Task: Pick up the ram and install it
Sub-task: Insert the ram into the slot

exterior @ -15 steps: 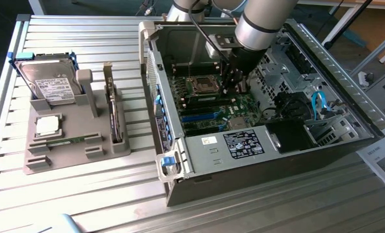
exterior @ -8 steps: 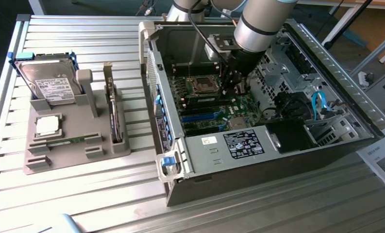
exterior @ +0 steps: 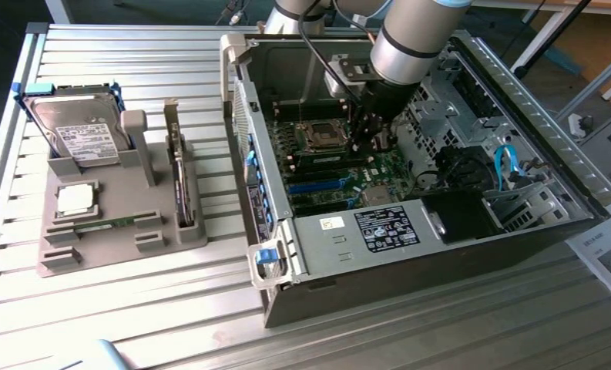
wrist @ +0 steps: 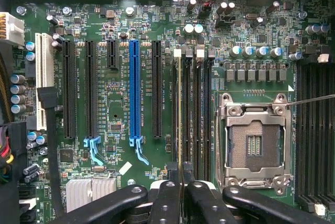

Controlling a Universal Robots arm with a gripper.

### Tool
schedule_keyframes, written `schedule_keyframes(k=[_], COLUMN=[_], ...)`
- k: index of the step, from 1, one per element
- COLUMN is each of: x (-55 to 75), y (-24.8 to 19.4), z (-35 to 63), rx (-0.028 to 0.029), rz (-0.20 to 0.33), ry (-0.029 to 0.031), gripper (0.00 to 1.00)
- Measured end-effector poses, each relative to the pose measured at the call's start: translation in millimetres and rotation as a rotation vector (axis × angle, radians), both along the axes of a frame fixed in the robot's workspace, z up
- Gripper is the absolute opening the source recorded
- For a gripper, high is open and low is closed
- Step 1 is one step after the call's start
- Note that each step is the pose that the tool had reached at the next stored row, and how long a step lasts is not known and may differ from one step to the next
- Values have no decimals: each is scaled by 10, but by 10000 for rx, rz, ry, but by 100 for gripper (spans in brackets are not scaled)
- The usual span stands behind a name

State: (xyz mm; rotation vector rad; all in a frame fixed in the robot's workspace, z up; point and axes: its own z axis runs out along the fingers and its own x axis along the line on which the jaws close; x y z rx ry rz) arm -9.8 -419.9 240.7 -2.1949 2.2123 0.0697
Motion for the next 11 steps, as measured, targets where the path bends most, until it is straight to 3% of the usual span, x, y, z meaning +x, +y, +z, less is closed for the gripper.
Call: schedule_keyframes(k=[11], x=[-5], y=[1], z=[-13], rx=[-1], rz=[55], ry=[0], gripper=[12])
